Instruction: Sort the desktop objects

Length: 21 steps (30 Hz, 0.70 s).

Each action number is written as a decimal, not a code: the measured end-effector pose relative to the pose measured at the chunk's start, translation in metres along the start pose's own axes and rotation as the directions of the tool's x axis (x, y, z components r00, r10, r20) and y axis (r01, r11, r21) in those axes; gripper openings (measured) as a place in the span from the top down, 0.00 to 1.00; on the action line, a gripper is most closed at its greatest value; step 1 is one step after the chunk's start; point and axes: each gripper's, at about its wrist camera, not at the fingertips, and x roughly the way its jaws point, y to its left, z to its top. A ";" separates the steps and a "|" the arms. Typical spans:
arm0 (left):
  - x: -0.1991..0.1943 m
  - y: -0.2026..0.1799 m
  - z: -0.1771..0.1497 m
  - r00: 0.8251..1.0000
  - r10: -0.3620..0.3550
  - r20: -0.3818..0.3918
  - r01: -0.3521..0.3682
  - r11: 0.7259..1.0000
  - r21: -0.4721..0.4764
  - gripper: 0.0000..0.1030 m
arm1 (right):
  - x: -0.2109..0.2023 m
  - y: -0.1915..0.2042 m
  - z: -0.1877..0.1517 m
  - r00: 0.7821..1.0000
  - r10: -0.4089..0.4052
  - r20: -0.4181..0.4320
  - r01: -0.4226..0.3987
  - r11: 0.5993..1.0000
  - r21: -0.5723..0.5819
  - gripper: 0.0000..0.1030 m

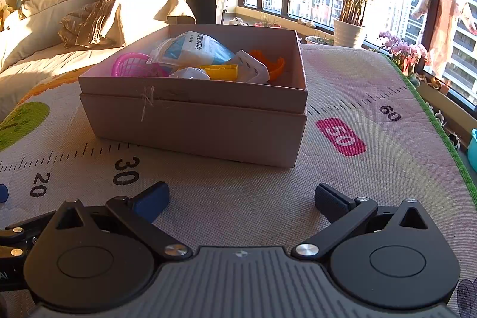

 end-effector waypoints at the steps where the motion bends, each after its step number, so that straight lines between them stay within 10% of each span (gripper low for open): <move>1: 0.000 0.000 0.000 1.000 0.000 0.000 0.000 1.000 0.000 0.00 | 0.000 0.000 0.000 1.000 0.000 0.000 0.000 1.000 0.000 0.00; 21: 0.002 -0.005 0.001 1.000 0.018 -0.007 -0.018 0.999 0.027 0.00 | 0.001 0.000 0.000 1.000 0.000 0.000 0.000 1.000 0.000 0.00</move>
